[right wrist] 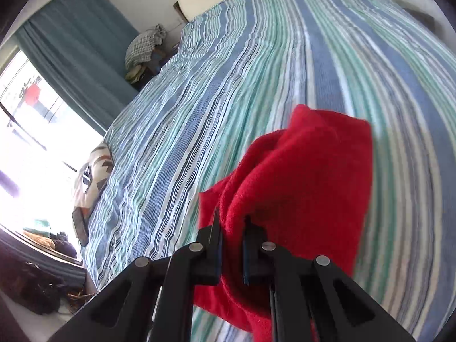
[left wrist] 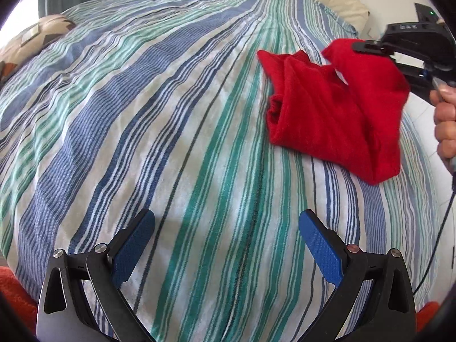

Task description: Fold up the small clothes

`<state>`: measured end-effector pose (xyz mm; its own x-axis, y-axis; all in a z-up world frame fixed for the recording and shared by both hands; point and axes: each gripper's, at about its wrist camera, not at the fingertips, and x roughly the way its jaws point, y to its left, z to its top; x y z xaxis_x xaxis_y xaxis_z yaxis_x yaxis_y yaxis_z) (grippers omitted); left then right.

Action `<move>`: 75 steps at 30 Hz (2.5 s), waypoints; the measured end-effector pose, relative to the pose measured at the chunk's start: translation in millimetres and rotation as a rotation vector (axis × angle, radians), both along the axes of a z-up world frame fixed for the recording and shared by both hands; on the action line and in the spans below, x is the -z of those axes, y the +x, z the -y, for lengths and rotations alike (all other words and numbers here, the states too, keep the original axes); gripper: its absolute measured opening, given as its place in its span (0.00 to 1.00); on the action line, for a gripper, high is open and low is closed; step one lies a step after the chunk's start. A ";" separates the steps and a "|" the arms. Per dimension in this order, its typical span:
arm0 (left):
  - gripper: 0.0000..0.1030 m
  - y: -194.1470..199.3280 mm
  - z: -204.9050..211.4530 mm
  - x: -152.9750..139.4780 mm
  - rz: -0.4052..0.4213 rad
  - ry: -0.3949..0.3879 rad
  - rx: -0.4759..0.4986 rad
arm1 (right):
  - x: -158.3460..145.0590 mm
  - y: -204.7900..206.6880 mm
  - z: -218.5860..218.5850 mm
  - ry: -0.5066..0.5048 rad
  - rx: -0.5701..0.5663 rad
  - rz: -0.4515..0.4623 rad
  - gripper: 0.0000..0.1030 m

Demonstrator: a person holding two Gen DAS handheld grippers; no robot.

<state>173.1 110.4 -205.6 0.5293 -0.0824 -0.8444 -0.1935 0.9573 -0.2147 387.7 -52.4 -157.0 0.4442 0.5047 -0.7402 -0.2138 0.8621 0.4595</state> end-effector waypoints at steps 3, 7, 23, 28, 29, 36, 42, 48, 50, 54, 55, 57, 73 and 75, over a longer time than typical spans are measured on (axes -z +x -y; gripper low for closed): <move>0.98 -1.3 -8.1 1.2 -0.008 -0.005 -0.023 | 35.3 3.6 -41.7 0.011 -0.044 -0.072 0.22; 0.98 -2.8 -14.6 0.0 -0.008 -0.016 -0.040 | 51.3 -5.0 -31.8 0.303 -0.102 -0.184 0.49; 0.98 -1.0 -22.6 1.3 -0.013 -0.052 -0.068 | 69.2 -73.5 -60.5 -0.276 -0.326 0.105 0.30; 0.98 -2.2 -22.9 4.1 -0.019 -0.031 -0.073 | 94.2 -90.6 -94.6 -0.287 -0.338 0.129 0.29; 0.98 -2.6 -22.7 3.8 -0.019 -0.034 -0.074 | 90.3 -90.9 -90.5 -0.268 -0.347 0.124 0.29; 0.98 -2.5 -24.2 2.1 -0.016 -0.052 -0.077 | 21.5 -106.4 -12.9 -0.115 -0.215 0.210 0.29; 0.98 -0.4 -18.3 5.8 -0.024 -0.010 -0.064 | 68.0 -107.6 20.0 -0.207 -0.151 0.050 0.29; 0.98 -3.5 -11.8 8.7 -0.022 0.050 -0.046 | 72.9 -154.0 17.9 -0.210 -0.150 0.060 0.46; 0.98 -2.0 -10.8 9.0 -0.025 0.059 -0.046 | 64.3 -178.1 17.9 -0.249 -0.148 0.115 0.56; 0.98 0.1 -8.2 11.0 -0.033 0.080 -0.050 | 70.8 -213.6 31.5 -0.334 -0.127 0.150 0.61; 0.98 0.1 -7.0 11.3 -0.034 0.089 -0.048 | 76.9 -219.6 37.1 -0.341 -0.114 0.135 0.61; 0.98 -0.1 -5.3 12.0 -0.035 0.103 -0.041 | 88.0 -229.9 50.8 -0.345 -0.088 0.103 0.61; 0.99 -8.6 17.1 -40.2 0.132 0.086 0.048 | 106.9 -251.0 65.8 -0.278 -0.035 0.118 0.77; 0.99 -6.4 21.7 -37.6 0.145 0.089 0.071 | 108.3 -253.2 66.0 -0.274 -0.032 0.132 0.77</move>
<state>166.7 88.7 -168.0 0.6416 -0.0522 -0.7653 -0.0979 0.9839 -0.1492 134.5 -118.4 -265.3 0.5326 0.3095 -0.7878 -0.2849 0.9420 0.1774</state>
